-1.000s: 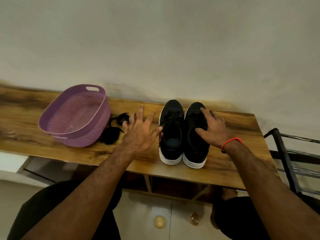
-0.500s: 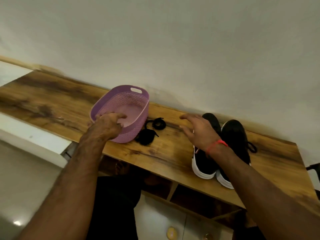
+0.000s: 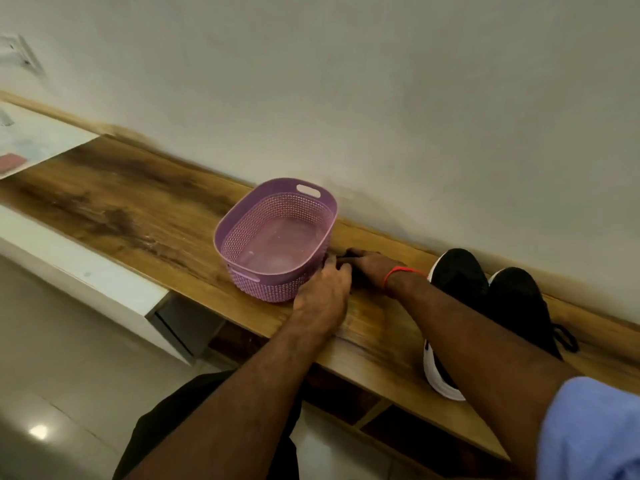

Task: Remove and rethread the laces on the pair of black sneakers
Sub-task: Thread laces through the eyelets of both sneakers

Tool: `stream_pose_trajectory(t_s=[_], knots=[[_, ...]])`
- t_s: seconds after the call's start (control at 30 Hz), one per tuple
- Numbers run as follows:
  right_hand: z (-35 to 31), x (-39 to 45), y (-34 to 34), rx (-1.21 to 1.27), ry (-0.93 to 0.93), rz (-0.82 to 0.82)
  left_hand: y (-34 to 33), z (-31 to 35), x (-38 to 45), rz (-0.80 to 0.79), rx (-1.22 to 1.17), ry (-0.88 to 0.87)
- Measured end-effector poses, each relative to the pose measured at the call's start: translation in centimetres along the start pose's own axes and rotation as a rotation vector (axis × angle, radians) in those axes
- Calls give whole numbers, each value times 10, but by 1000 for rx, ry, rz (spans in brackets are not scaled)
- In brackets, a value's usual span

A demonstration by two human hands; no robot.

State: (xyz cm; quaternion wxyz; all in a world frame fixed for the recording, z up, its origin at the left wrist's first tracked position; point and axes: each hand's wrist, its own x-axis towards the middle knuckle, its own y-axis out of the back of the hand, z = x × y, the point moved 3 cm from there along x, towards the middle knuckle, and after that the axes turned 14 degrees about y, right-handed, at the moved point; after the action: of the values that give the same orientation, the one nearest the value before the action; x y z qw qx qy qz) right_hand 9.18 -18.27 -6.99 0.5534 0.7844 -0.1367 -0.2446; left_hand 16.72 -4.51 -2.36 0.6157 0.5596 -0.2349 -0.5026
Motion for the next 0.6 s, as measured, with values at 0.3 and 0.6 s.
stream_pose_trajectory(t_s=[0.3, 0.6], knots=[[10, -12, -4, -115, 37, 28, -30, 3, 9, -21, 290, 43], [-2, -35, 48, 587, -105, 716, 31, 15, -6, 84, -216, 76]])
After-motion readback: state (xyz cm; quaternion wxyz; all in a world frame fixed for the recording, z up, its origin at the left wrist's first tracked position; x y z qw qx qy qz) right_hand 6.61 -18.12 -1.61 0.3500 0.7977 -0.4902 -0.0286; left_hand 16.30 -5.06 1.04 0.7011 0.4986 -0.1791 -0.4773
